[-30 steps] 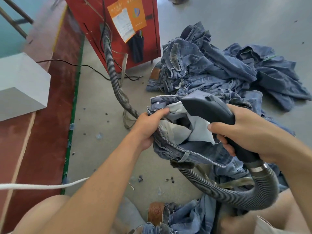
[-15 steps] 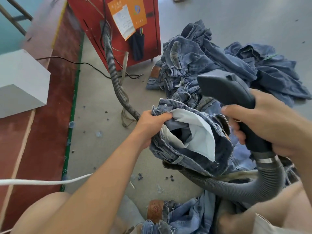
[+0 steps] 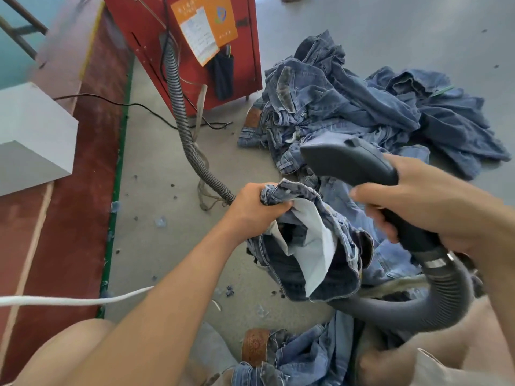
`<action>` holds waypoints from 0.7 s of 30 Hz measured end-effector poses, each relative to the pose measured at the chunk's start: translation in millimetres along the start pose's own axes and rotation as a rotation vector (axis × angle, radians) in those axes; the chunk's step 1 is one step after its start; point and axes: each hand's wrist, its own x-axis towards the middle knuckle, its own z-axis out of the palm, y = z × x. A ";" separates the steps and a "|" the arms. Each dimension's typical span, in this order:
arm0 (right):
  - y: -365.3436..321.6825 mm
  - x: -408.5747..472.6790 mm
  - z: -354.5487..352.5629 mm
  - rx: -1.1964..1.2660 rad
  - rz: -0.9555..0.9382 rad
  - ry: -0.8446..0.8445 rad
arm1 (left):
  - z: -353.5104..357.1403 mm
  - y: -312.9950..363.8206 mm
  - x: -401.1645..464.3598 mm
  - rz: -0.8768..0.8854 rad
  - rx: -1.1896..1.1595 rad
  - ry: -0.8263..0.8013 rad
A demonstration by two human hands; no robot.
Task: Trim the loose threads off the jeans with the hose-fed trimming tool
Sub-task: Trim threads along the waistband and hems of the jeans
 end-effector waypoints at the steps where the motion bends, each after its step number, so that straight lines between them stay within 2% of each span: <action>1: 2.9 -1.1 -3.9 -0.023 0.022 -0.035 | -2.4 -0.7 0.5 0.011 -0.012 0.023; 4: 8.0 -3.1 1.1 -0.142 0.064 -0.226 | -4.6 -2.0 2.5 0.064 -0.014 0.065; 6: 7.7 -1.2 12.9 -0.166 0.032 -0.288 | -1.9 -3.4 2.4 0.129 0.045 0.080; 8: 5.7 2.3 20.0 -0.137 -0.026 -0.246 | 2.3 -6.7 0.8 0.238 0.155 0.119; 11: 5.1 4.0 10.9 0.042 -0.050 -0.090 | 5.2 -13.3 -2.0 0.435 0.318 0.158; 14: 10.4 1.3 -12.8 0.117 0.009 -0.047 | 0.9 -16.8 -1.3 0.468 0.285 0.252; 18: 18.8 -1.6 -12.0 -0.080 0.115 -0.255 | 1.1 -16.1 1.3 0.481 0.220 0.325; 21: 13.5 -0.1 15.3 -0.106 0.028 -0.334 | 8.1 -16.7 1.3 0.514 0.265 0.334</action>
